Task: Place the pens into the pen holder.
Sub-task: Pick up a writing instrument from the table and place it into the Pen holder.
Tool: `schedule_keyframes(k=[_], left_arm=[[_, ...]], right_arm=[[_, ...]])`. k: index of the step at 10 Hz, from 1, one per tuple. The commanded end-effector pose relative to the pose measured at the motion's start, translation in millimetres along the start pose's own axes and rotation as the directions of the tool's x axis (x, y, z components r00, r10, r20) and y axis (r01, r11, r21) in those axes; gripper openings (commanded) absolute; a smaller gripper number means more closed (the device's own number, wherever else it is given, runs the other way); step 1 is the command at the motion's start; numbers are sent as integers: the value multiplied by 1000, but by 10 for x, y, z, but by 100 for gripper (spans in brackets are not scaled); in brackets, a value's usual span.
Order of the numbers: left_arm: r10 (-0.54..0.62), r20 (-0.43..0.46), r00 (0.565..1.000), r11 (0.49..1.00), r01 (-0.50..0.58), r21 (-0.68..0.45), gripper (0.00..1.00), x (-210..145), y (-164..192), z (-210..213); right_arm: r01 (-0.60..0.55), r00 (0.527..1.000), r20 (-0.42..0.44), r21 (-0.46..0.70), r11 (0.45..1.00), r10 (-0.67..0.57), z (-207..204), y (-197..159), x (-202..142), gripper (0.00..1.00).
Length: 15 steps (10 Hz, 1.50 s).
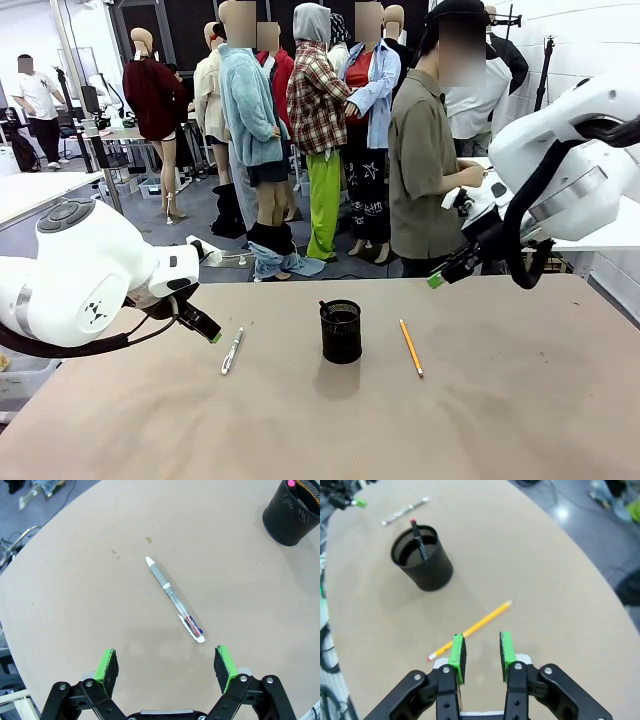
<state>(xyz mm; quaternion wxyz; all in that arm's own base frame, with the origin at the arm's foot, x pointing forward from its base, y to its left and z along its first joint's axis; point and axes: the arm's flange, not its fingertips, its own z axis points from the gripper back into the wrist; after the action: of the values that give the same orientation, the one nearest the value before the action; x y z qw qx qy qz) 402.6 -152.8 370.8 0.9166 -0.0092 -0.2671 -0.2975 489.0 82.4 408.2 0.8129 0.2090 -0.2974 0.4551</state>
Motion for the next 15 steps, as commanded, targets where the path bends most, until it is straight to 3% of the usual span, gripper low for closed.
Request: schedule_keyframes(k=[1, 4, 6, 9, 11, 15], left_arm=[[5, 1, 1000, 1000, -5, 0, 100, -7, 17, 6], [5, 1, 1000, 1000, -5, 0, 100, -7, 17, 6], [5, 1, 1000, 1000, -5, 0, 100, -7, 17, 6], [5, 1, 1000, 1000, -5, 0, 100, -7, 17, 6], [5, 1, 1000, 1000, -5, 0, 100, -7, 17, 6], [5, 1, 1000, 1000, -5, 0, 100, -7, 17, 6]], right_arm=[[86, 985, -138, -105, 991, -100, 256, 196, 72, 37], [127, 910, -362, -224, 966, -203, 553, 276, 409, 37], [145, 806, -520, -291, 946, -283, 480, 324, 663, 37], [151, 699, -637, -312, 938, -324, 118, 376, 945, 37], [214, 681, -649, -266, 940, -339, -227, 448, 1069, 37], [339, 681, -544, -360, 869, -490, -1023, 423, 1114, 37]])
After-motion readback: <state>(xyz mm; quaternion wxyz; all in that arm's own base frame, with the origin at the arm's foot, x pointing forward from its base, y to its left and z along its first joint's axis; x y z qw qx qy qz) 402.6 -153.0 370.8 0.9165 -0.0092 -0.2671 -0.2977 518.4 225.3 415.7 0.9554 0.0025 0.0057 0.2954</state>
